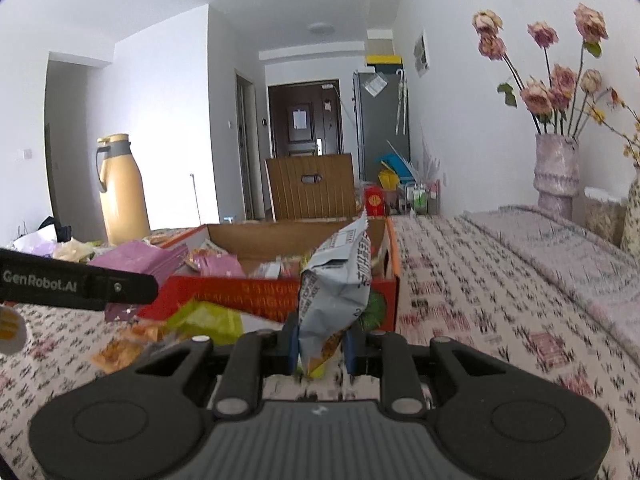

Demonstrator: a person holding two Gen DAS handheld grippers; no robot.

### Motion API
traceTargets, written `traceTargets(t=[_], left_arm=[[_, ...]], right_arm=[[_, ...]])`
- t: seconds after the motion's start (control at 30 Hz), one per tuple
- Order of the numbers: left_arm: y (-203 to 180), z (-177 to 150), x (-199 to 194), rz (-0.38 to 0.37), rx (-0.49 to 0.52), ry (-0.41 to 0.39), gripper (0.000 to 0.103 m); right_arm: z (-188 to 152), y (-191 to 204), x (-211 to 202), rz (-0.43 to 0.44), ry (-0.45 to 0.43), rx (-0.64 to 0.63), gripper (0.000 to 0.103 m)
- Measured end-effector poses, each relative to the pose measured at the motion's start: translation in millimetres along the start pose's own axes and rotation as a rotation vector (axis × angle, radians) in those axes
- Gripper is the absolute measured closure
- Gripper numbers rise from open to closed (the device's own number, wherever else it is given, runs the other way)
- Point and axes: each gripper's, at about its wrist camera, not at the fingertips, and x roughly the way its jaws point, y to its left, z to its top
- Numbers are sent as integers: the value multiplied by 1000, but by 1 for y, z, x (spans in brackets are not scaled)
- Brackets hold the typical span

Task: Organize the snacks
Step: 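Carry the pink cake and foil packet over the box and lower them, then open both tools to release the packets inside the box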

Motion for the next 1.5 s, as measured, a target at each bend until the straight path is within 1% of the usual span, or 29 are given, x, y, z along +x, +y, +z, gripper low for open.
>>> traceTargets(t=[0.17, 0.43, 0.63, 0.87, 1.07, 1.23, 1.33, 1.5], left_arm=[[5, 15, 7, 15, -12, -29, 36], [13, 43, 28, 55, -4, -69, 36], [18, 65, 50, 78, -3, -88, 36], [25, 80, 82, 102, -19, -78, 36], [34, 80, 117, 121, -67, -37, 36], [40, 71, 134, 126, -76, -25, 36], [43, 68, 139, 126, -78, -9, 36], [44, 65, 138, 113, -77, -9, 36]], right_arm=[[20, 4, 19, 3, -33, -20, 82], [52, 11, 55, 4, -73, -60, 82], [69, 16, 84, 14, -71, -79, 82], [81, 23, 121, 23, -47, -94, 82], [80, 22, 153, -4, -16, -67, 82], [73, 18, 164, 9, 17, -51, 82], [69, 19, 169, 15, 42, -54, 82], [67, 20, 169, 13, 48, -61, 82]])
